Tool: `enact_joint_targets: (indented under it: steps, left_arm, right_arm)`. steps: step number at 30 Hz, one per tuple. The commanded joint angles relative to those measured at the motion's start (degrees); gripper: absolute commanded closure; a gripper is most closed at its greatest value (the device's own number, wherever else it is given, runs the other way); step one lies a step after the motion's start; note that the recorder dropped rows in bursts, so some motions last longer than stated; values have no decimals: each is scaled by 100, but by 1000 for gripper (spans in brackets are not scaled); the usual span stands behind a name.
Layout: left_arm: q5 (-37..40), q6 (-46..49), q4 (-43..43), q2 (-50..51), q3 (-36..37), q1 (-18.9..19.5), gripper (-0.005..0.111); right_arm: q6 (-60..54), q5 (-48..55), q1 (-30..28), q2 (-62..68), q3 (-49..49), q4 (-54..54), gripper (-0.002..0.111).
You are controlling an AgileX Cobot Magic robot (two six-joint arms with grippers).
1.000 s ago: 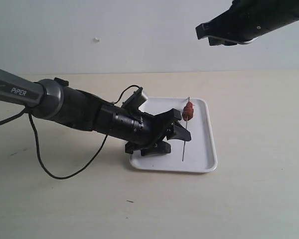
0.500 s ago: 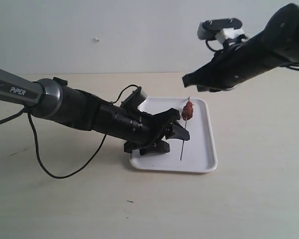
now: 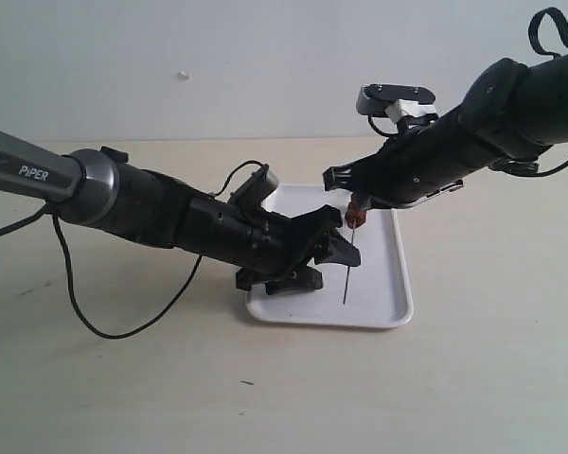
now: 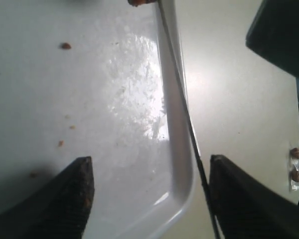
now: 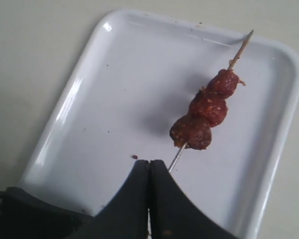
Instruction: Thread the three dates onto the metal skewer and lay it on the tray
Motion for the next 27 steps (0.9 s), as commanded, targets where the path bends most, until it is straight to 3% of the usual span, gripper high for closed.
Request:
enact_joint_targets:
  steps: [1, 13, 27]
  left_arm:
    - [61, 36, -54, -24, -39, 15, 42]
    - [105, 36, -68, -24, -39, 4, 45]
    - [715, 600, 61, -65, -39, 74, 45]
  right_arm:
    - [663, 40, -1, -1, 14, 142, 108]
    - [1274, 341, -1, 634, 14, 822, 108]
    - [427, -251, -1, 39, 1, 1252, 108]
